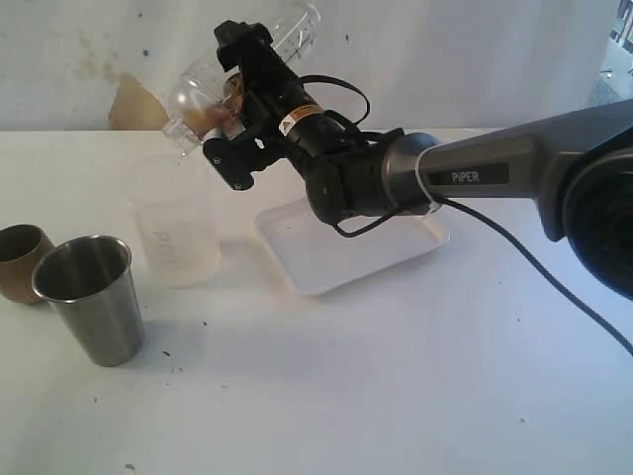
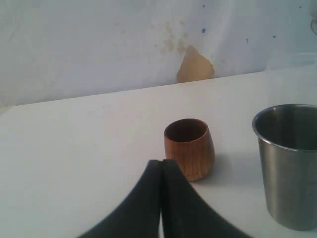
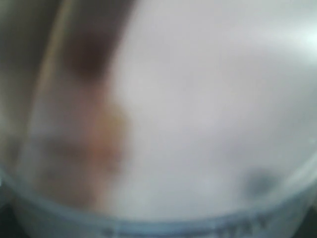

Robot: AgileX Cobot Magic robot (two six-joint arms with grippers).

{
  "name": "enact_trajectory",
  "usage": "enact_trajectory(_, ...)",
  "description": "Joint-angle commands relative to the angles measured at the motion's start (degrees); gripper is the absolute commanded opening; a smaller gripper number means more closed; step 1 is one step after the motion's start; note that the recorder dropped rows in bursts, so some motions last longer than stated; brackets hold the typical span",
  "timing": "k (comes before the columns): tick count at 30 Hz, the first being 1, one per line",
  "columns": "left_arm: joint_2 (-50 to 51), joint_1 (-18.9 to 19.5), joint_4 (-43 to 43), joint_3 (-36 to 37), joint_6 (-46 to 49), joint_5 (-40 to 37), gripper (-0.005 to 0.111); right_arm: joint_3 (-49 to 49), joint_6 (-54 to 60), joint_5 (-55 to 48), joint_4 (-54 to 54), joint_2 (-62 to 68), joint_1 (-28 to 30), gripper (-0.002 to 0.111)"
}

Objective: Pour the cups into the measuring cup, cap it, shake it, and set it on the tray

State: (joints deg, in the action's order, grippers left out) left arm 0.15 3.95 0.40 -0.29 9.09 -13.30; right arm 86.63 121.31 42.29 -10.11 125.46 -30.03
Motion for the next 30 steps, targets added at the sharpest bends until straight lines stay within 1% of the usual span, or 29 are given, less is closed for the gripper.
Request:
enact_trajectory(1,-0.15,-0.08,0.05,0.29,-0.13,-0.02,0.000,0.71,0.97,3.28,-0.37,-0.68,0.36,0.000)
enact_trajectory(30,-0.15,-0.08,0.05,0.29,-0.13,-0.02,0.000,0.71,0.75,2.62,-0.37,-0.68,0.36,0.000)
